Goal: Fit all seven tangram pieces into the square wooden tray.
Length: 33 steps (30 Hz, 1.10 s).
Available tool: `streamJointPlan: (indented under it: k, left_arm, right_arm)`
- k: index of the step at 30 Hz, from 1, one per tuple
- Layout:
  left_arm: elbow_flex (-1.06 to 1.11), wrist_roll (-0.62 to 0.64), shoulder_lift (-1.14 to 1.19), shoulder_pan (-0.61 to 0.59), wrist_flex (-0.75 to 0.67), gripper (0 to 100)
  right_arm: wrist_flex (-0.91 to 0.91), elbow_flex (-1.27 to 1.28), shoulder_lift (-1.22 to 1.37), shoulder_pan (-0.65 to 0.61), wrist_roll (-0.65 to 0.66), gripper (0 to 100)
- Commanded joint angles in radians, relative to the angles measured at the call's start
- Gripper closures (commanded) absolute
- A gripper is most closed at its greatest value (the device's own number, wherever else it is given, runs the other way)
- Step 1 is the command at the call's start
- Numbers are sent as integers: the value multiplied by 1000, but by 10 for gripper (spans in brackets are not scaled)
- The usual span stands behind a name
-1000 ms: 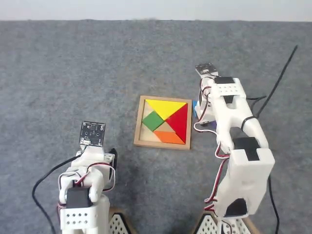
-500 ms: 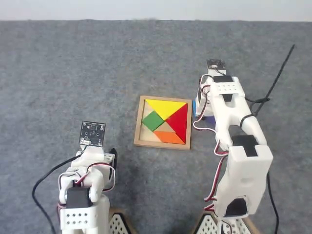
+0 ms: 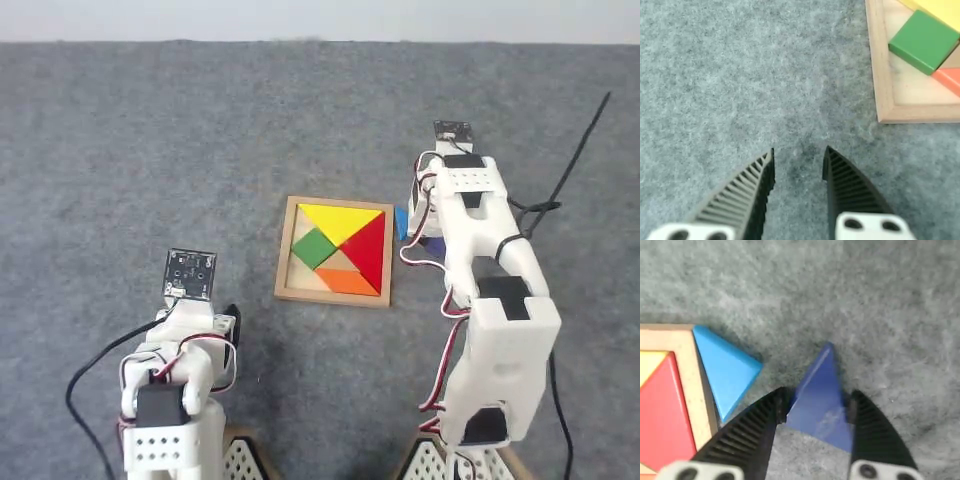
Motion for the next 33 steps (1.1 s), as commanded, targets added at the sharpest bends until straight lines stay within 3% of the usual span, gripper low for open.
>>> streamJointPlan:
  k: [1,5,12,23,33]
  left_arm:
    - [-8,-6,-28,2,9,847]
    - [-8,-6,-28,2,9,847]
    - [-8,-6,-28,2,9,847]
    - [-8,-6,-28,2,9,847]
    - [-8,-6,-28,2,9,847]
  right_arm:
    - [45,-40,-13,-8,0,847]
    - [56,-40,-13,-7,17,839]
    - [119,-46,-50,-67,247,719]
    - [165,-28,-50,-73,319,720]
    - [130,5,-50,1,330,721]
